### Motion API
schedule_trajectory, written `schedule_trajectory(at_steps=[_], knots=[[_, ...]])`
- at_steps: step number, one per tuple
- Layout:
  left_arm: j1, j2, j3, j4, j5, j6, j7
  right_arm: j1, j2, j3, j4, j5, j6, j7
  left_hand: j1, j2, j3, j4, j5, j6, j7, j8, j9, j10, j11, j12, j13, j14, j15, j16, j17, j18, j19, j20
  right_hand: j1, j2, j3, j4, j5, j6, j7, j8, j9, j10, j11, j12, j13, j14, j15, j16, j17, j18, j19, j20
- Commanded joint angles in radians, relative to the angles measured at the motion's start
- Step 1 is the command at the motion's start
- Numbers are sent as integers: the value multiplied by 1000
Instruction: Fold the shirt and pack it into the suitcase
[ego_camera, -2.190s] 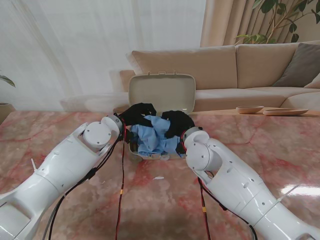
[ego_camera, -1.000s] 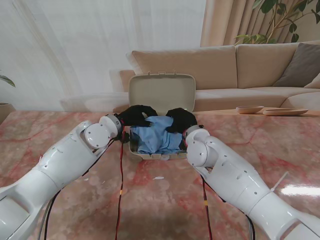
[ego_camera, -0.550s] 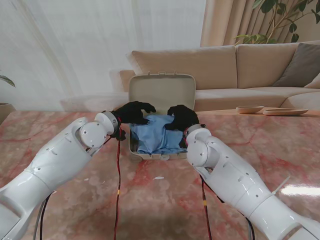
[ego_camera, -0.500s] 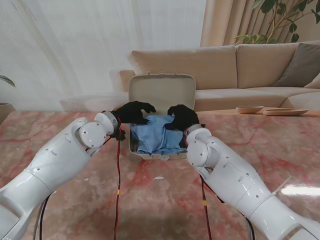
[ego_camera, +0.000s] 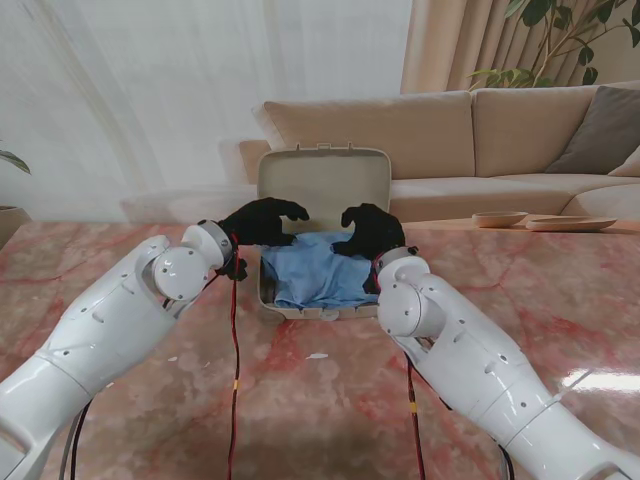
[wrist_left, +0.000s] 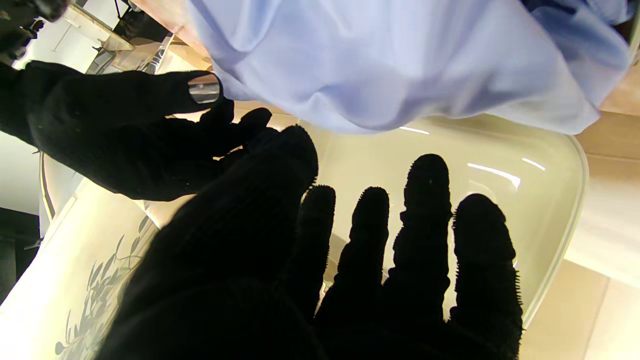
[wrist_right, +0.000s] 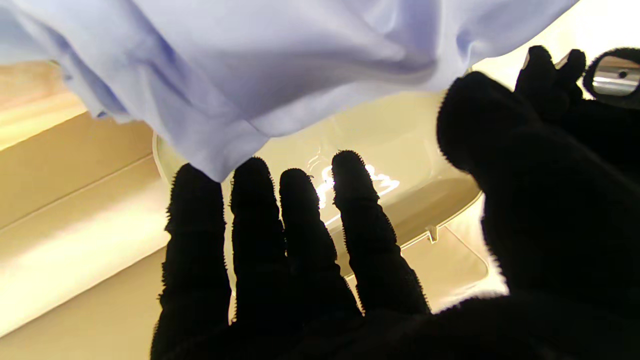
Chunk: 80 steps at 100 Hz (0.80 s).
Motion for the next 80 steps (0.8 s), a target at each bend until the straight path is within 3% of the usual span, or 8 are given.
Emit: schedule_trajectory(at_steps=[1, 25, 47, 68, 80], knots=[[8, 3, -5, -18, 12, 7, 7, -4, 3, 4, -5, -16, 6, 3, -19, 31, -30, 18, -9, 1, -15, -11, -21, 7, -12, -9, -31, -9, -27, -9, -19, 15, -12, -6, -40, 10, -12, 37, -27, 16, -24, 14, -28, 24, -12, -18, -44, 17, -8, -35, -19, -15, 9, -10], [38, 6, -21, -69, 34, 18, 27, -51, 18, 30, -54, -91, 10, -20, -16, 40, -41, 18, 1, 0, -12, -7, -8, 2, -9, -6, -24, -8, -22, -8, -16, 15, -9, -6, -26, 18, -13, 47, -20, 14, -27, 25, -38, 26, -14, -12, -45, 22, 12, -25, -35, -7, 17, -8], [90, 12, -37, -130, 33, 19, 22, -134, 43, 76, -105, -176, -7, -28, -12, 48, -55, 18, 15, -5, -1, 1, 12, 0, -2, -1, -12, -8, -15, -5, -9, 15, -3, -4, -6, 21, -21, 54, 21, -16, 25, 76, 5, 18, 41, 45, -8, 28, 124, 48, -20, 2, 75, 27], [121, 26, -40, -163, 46, 15, -13, -184, 50, 99, -123, -186, -30, -32, -13, 59, -77, 18, 34, -12, 15, 12, 28, -5, 1, 5, -4, -8, -11, -2, -5, 19, -2, -4, 1, 30, -24, 56, 51, -38, 74, 106, 41, 11, 66, 78, 22, 31, 195, 91, 3, 8, 104, 49], [114, 31, -24, -147, 66, 9, -21, -181, 46, 91, -107, -169, -35, -35, -13, 66, -92, 18, 31, -14, 16, 16, 29, -5, -1, 7, -7, -6, -13, -1, -9, 22, -4, -4, 7, 42, -28, 58, 51, -34, 78, 108, 37, 10, 54, 79, 8, 28, 173, 81, -20, 19, 60, 33]])
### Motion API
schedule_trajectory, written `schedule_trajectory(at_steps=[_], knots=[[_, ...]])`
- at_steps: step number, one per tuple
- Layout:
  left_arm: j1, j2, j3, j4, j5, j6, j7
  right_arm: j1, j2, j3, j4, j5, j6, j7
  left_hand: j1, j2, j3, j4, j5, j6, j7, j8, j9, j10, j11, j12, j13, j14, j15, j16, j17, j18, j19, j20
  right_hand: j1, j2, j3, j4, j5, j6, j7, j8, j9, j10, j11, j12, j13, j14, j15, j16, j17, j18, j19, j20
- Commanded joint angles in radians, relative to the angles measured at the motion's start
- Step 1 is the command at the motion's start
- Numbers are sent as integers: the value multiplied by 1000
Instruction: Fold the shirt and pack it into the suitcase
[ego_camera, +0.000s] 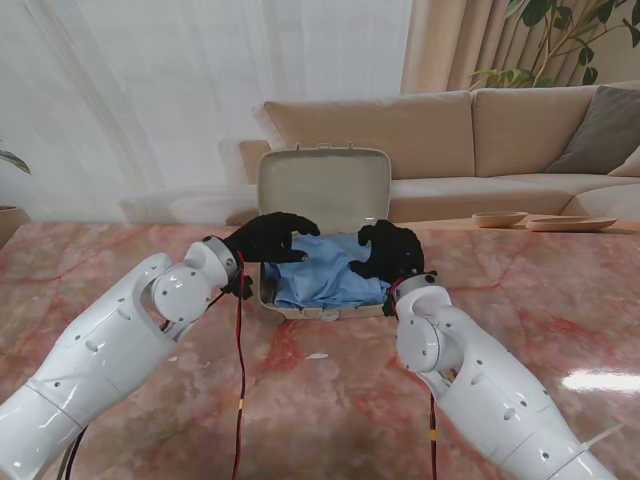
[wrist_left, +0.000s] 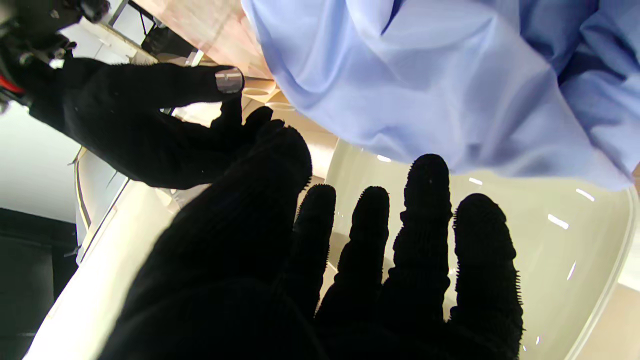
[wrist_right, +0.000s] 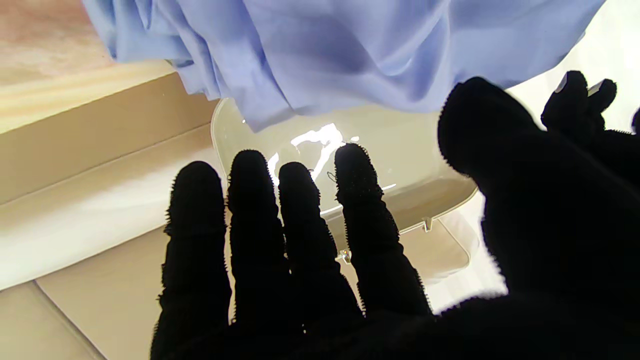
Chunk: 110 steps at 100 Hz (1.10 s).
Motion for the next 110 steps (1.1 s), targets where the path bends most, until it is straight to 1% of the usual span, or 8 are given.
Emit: schedule_trajectory(at_steps=[1, 24, 25, 26, 30, 55, 84, 110], knots=[[-2, 3, 14, 22, 19, -6, -4, -2, -4, -10, 21, 18, 0, 9, -14, 31, -32, 18, 26, -15, 12, 16, 24, -6, -1, 7, -8, -6, -13, 0, -9, 19, 5, -4, 11, 12, -11, 39, 21, -9, 14, 16, 1, 9, -1, 15, 25, 14, -17, 9, -17, 21, -25, 4], [-29, 2, 48, 91, 57, -9, 13, 46, -13, -59, 86, 70, -7, 31, -17, 42, -49, 20, 10, -16, 3, 16, 14, -5, -8, 7, -18, -4, -20, -1, -20, 21, -2, -6, 13, 62, -34, 45, 29, -19, 19, 15, 2, 0, -31, -5, -25, 6, -135, -51, -84, 23, -146, -58], [-30, 2, 49, 95, 58, -8, 13, 49, -14, -61, 90, 73, -7, 31, -17, 43, -50, 20, 10, -16, 2, 16, 14, -5, -8, 7, -22, 8, -21, -1, -20, 22, -2, -6, 13, 62, -34, 45, 29, -19, 19, 15, 2, 0, -31, -5, -25, 6, -135, -51, -84, 23, -146, -58], [-32, 2, 50, 98, 59, -8, 14, 51, -14, -64, 93, 76, -6, 32, -17, 44, -51, 20, 9, -17, 1, 16, 14, -6, -8, 7, -21, 2, -20, -1, -21, 22, -2, -6, 13, 64, -36, 45, 30, -20, 19, 15, 3, 0, -31, -6, -27, 7, -143, -55, -88, 23, -151, -63], [-36, 1, 56, 110, 60, -6, 16, 62, -17, -74, 108, 88, -5, 36, -16, 46, -54, 20, 7, -14, -2, 15, 12, -4, -9, 7, -30, 20, -21, 0, -23, 22, -2, -6, 13, 68, -39, 46, 32, -22, 21, 15, 10, -1, -36, -10, -39, 8, -169, -70, -101, 22, -165, -73], [-68, -9, 95, 180, 29, -6, 13, 113, -34, -126, 193, 161, -3, 58, -15, 65, -72, 21, 2, -16, -9, 13, 11, -5, -9, 7, -36, 22, -13, 2, -30, 24, -2, -5, 9, 83, -43, 47, 46, -34, 28, 8, 55, -9, -62, -34, -79, 14, -269, -140, -169, 11, -254, -142], [-115, -31, 154, 266, -31, -20, 10, 134, -44, -151, 242, 212, -7, 77, -4, 91, -98, 23, -1, -17, -9, 16, 10, -4, -8, 7, -39, 18, -11, 2, -39, 25, -5, -8, 5, 160, -70, 49, 53, -40, 30, 3, 76, -12, -72, -41, -81, 25, -283, -147, -175, 11, -266, -164], [-142, -41, 193, 309, -66, -36, -7, 145, -59, -162, 280, 275, 1, 82, 3, 113, -124, 25, -6, -18, -12, 16, 9, -6, -10, 6, -42, 18, -12, 3, -47, 28, -7, -9, 13, 190, -96, 55, 60, -39, 32, -2, 87, -11, -72, -39, -77, 33, -283, -145, -173, 16, -266, -174]])
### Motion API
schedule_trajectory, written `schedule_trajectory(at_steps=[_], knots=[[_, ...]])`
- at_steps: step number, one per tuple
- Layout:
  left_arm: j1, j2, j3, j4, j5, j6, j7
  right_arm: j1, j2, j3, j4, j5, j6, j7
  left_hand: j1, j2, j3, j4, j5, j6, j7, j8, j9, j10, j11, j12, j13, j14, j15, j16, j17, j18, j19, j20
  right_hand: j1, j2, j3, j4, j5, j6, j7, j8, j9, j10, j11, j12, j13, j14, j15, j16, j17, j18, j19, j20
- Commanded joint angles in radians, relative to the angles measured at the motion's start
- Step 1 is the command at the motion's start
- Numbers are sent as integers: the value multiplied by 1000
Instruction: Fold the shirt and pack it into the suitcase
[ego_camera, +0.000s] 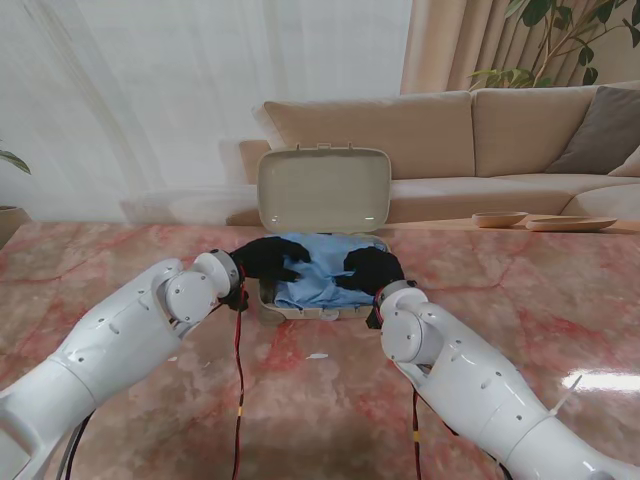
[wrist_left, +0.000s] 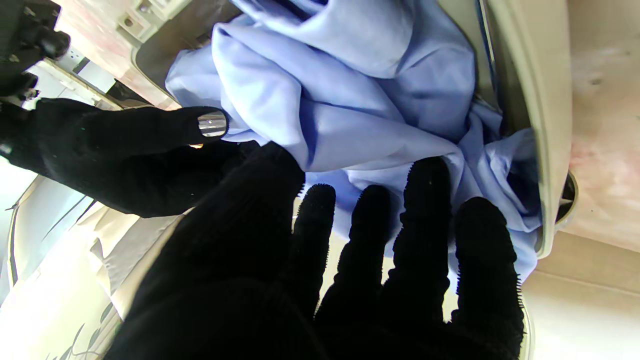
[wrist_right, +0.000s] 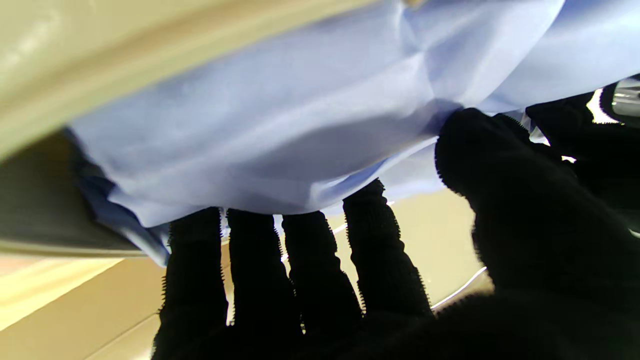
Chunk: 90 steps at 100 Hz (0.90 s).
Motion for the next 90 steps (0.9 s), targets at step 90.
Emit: schedule_trajectory(at_steps=[90], knots=[[131, 49, -189, -251, 88, 85, -55, -122, 29, 129, -193, -82, -26, 7, 28, 71, -118, 19, 7, -23, -22, 6, 15, -2, -23, 0, -39, 24, -31, -15, -25, 22, -28, -30, -2, 48, -60, 50, 9, -21, 2, -19, 7, 2, -40, -29, 2, -1, 16, -2, -10, -3, 1, -36]])
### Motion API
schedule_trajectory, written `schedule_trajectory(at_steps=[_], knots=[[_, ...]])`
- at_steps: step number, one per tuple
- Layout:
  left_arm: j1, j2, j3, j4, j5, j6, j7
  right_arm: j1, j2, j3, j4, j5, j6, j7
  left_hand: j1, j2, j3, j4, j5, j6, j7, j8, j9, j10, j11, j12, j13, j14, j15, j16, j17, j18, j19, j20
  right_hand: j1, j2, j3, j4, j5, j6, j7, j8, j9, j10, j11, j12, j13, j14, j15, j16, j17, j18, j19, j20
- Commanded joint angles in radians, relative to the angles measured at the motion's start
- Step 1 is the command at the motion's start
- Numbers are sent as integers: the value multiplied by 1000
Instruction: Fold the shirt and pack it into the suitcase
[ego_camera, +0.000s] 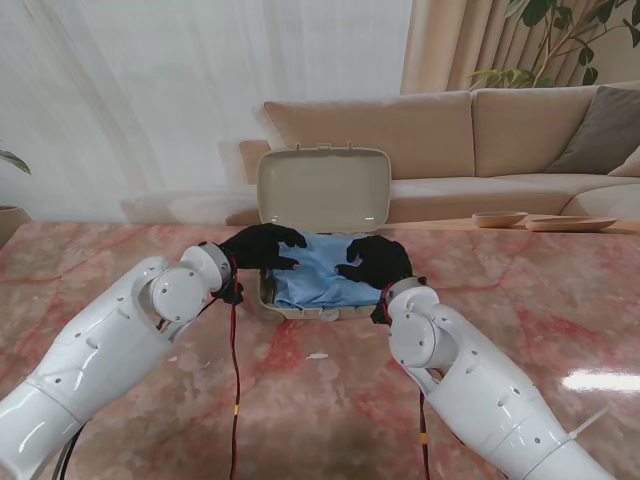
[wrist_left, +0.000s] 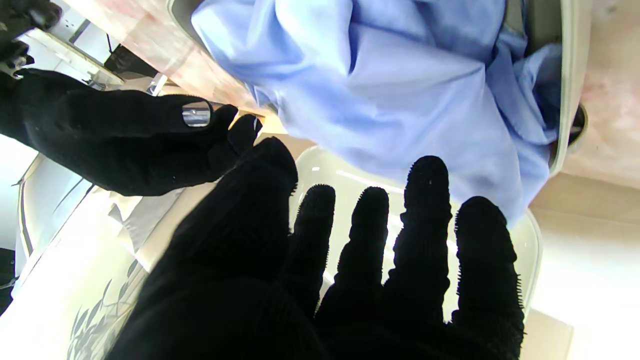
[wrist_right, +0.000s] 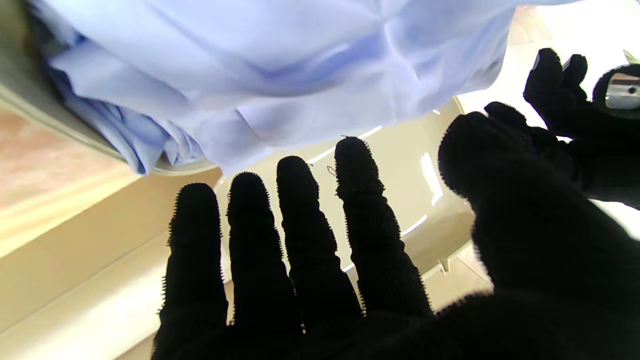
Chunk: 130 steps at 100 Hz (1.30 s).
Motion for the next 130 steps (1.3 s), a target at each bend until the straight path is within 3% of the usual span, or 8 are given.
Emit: schedule_trajectory(at_steps=[1, 7, 10, 15, 40, 42, 104, 130], knots=[[6, 12, -9, -18, 14, 10, -2, -15, 5, 7, -14, -3, -5, 6, 22, 37, -37, 10, 7, -23, -18, 6, 15, 0, -14, 0, -38, 29, -32, -16, -19, 21, -13, -10, -3, 13, -21, 49, 9, -21, 1, -4, -2, 2, -11, -17, -9, 0, 8, 0, -10, -5, 2, -14], [15, 17, -25, -34, 33, 19, -5, -22, 8, 12, -25, -10, -11, 7, 25, 44, -49, 11, 11, -23, -20, 6, 16, 2, -16, -1, -41, 33, -36, -18, -19, 21, -14, -11, -3, 14, -23, 50, 10, -21, 1, -4, -1, 1, -11, -17, -9, -1, 9, 0, -10, -5, 2, -13], [18, 18, -30, -38, 42, 24, -5, -25, 9, 14, -29, -13, -13, 9, 27, 45, -54, 11, 12, -22, -21, 6, 17, 2, -17, -1, -32, 13, -33, -19, -20, 21, -15, -12, -3, 14, -24, 50, 10, -22, 1, -3, -1, 1, -11, -17, -8, -1, 9, 1, -10, -6, 2, -14], [20, 19, -36, -40, 51, 32, -3, -28, 10, 15, -31, -15, -17, 10, 31, 47, -61, 11, 12, -22, -23, 6, 15, 2, -18, -1, -42, 35, -38, -20, -22, 21, -18, -14, -2, 13, -25, 51, 11, -23, 1, -3, 1, 1, -11, -17, -8, -2, 9, 1, -11, -6, 1, -14], [10, 11, -9, -8, 70, 75, 30, -30, 10, 5, -22, -6, -27, 16, 41, 72, -104, 11, 12, -14, -33, 5, 14, 10, -20, 1, -49, 43, -37, -23, -29, 26, -21, -18, 0, 17, -30, 52, 15, -25, 2, -2, 6, -1, -14, -17, -5, -4, 7, 3, -14, -8, -2, -14], [8, 11, -5, -4, 69, 76, 29, -30, 10, 4, -21, -5, -27, 17, 86, 95, -198, 19, 13, -13, -39, 7, 13, 10, -21, 2, -51, 43, -35, -28, -30, 26, -19, -22, 0, 18, -30, 52, 15, -26, 2, -1, 6, -1, -15, -17, -6, -4, 7, 2, -14, -9, -2, -14], [-73, -16, 123, 168, -40, 29, 9, -36, 12, 6, 3, 8, -21, 31, 107, 150, -272, 20, -1, -14, -50, 6, 16, 14, -18, 4, -52, 48, -24, -23, -37, 26, -12, -20, 4, 25, -35, 54, 15, -24, 0, 0, 9, -2, -18, -14, -6, -5, 3, 4, -19, -9, -11, -12], [-75, -12, 128, 166, -47, 16, -8, -41, 15, 10, 0, 11, -20, 43, 116, 162, -297, 21, 10, -17, -44, 9, 20, 13, -16, 5, -53, 48, -24, -23, -41, 29, -13, -21, 5, 26, -37, 54, 17, -26, 0, 0, 10, -1, -19, -14, -4, -5, 3, 5, -20, -10, -12, -10]])
